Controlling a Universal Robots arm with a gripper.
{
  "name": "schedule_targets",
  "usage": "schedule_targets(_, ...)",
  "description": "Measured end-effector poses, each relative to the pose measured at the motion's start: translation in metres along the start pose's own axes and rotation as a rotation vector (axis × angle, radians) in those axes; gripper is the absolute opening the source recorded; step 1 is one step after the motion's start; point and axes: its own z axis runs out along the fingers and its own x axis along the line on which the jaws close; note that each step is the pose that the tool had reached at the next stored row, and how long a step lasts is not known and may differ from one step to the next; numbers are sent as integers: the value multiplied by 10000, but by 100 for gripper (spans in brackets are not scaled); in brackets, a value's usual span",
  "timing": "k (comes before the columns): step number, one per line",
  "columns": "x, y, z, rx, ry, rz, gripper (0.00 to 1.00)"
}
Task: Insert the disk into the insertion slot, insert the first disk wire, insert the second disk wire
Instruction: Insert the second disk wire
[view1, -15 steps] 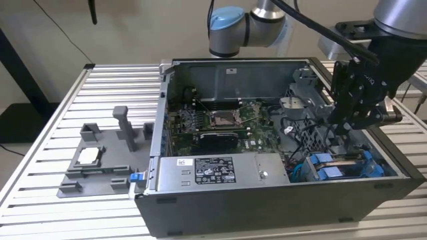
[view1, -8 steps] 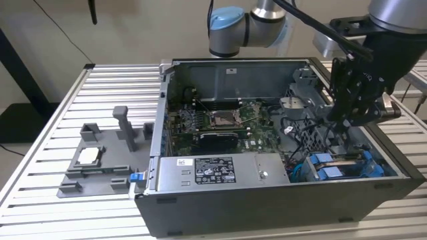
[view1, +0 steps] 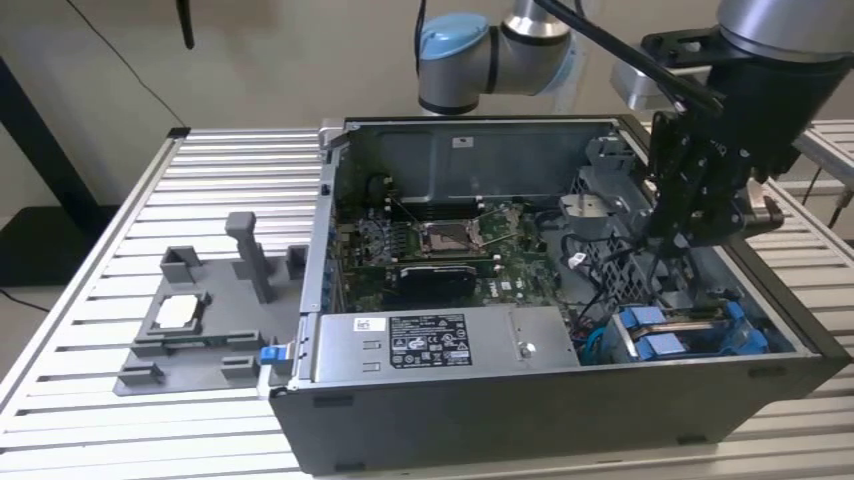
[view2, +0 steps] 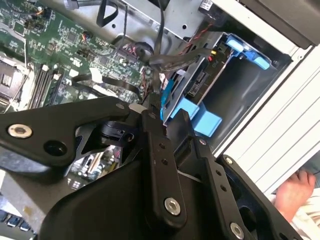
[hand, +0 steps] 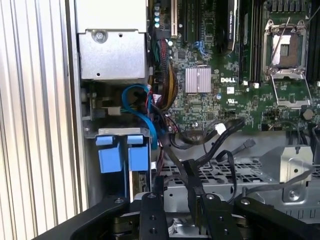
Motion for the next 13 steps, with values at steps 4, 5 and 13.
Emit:
schedule_targets(4,-44,62,-1,1,33,-6,34)
schedule_targets(5,-57,81,-1,3,55,-11,34)
schedule_targets(13,-176,175,37,114,453,-185,34)
